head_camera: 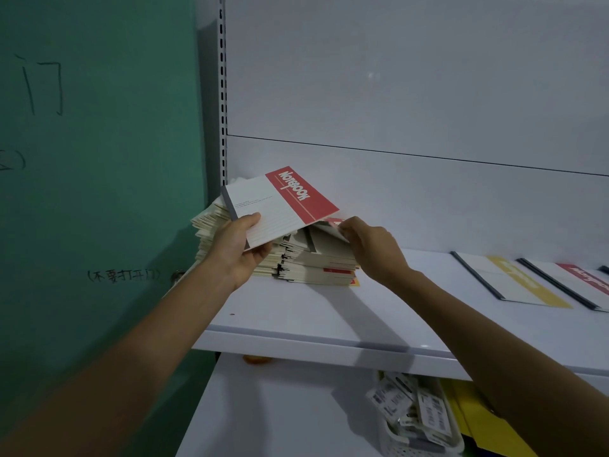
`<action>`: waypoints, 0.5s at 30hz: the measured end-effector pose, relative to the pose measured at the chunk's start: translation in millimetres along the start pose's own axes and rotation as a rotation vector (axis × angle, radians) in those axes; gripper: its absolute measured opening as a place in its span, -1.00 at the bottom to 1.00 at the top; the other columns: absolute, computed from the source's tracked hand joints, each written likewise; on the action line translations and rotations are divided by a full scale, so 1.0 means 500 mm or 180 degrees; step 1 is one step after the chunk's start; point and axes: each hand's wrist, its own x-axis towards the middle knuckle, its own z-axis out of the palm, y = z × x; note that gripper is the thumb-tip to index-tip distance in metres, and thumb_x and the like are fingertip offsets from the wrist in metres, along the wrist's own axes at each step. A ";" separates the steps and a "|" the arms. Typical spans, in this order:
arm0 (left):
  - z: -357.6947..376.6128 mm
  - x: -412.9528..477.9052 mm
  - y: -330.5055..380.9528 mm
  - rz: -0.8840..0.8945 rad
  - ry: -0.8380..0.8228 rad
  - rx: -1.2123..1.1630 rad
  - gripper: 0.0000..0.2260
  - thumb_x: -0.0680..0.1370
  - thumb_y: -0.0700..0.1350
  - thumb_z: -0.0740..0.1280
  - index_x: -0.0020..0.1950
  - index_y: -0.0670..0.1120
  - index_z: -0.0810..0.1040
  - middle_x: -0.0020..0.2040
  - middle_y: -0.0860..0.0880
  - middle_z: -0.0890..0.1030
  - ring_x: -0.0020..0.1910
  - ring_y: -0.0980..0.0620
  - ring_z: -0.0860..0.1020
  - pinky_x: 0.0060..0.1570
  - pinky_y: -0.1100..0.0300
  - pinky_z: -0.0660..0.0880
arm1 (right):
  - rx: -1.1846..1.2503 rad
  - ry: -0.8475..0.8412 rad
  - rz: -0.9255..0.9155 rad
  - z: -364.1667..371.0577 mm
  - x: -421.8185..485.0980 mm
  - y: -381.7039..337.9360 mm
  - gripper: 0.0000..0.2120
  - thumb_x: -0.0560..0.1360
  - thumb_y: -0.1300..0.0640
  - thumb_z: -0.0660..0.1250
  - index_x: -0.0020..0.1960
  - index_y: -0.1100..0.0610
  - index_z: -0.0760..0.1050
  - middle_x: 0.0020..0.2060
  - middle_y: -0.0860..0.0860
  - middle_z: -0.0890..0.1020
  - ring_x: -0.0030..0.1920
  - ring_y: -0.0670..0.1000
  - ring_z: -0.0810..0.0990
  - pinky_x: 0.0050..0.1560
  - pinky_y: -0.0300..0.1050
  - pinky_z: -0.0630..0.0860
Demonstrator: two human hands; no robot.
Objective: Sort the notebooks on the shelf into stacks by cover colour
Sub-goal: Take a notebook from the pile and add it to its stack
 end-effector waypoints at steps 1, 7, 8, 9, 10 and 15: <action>0.001 -0.003 -0.002 0.0005 0.0004 -0.0001 -0.90 0.58 -0.23 0.26 0.03 -0.05 0.49 -0.07 -0.08 0.57 -0.19 0.02 0.55 -0.45 0.30 0.52 | -0.0107 -0.0066 -0.0168 0.001 -0.008 -0.007 -0.77 0.64 0.07 0.10 0.21 0.07 0.45 0.06 0.08 0.63 -0.08 0.13 0.58 -0.15 -0.05 0.52; 0.002 -0.015 -0.010 -0.0049 0.0015 0.0008 -0.90 0.58 -0.24 0.26 0.05 -0.07 0.48 -0.07 -0.08 0.57 -0.16 0.02 0.54 -0.47 0.31 0.52 | -0.0786 -0.0221 -0.0911 0.038 -0.047 -0.024 -0.57 0.48 0.05 0.40 0.32 0.13 0.47 0.15 0.14 0.58 0.09 0.19 0.57 -0.02 0.00 0.52; 0.000 -0.016 -0.010 -0.0055 0.0025 0.0019 -0.89 0.58 -0.24 0.26 0.06 -0.07 0.48 -0.06 -0.08 0.57 -0.15 0.02 0.54 -0.46 0.31 0.52 | -0.0798 -0.0170 -0.0870 0.042 -0.047 -0.023 -0.58 0.48 0.12 0.42 0.31 0.13 0.48 0.17 0.16 0.58 0.11 0.23 0.57 -0.01 0.06 0.55; -0.001 -0.016 -0.010 -0.0060 0.0031 0.0035 -0.89 0.58 -0.24 0.26 0.06 -0.07 0.48 -0.06 -0.08 0.57 -0.15 0.02 0.53 -0.46 0.31 0.52 | -0.0821 -0.0195 -0.0841 0.043 -0.046 -0.024 -0.60 0.50 0.17 0.39 0.33 0.11 0.47 0.23 0.16 0.56 0.17 0.23 0.55 0.06 0.10 0.54; -0.002 -0.017 -0.010 -0.0065 0.0033 0.0052 -0.89 0.58 -0.23 0.26 0.06 -0.07 0.49 -0.06 -0.08 0.57 -0.15 0.02 0.53 -0.46 0.31 0.52 | -0.0834 -0.0228 -0.0857 0.041 -0.046 -0.024 -0.60 0.53 0.19 0.34 0.36 0.09 0.44 0.29 0.12 0.52 0.24 0.20 0.52 0.13 0.11 0.51; -0.005 -0.015 -0.012 -0.0096 0.0046 0.0084 -0.90 0.57 -0.23 0.27 0.03 -0.06 0.49 -0.05 -0.08 0.57 -0.13 0.03 0.53 -0.45 0.31 0.52 | -0.0401 -0.0083 -0.0702 0.009 -0.056 -0.012 -0.60 0.59 0.19 0.23 0.41 0.02 0.37 0.31 0.06 0.52 0.20 0.15 0.55 0.08 0.05 0.54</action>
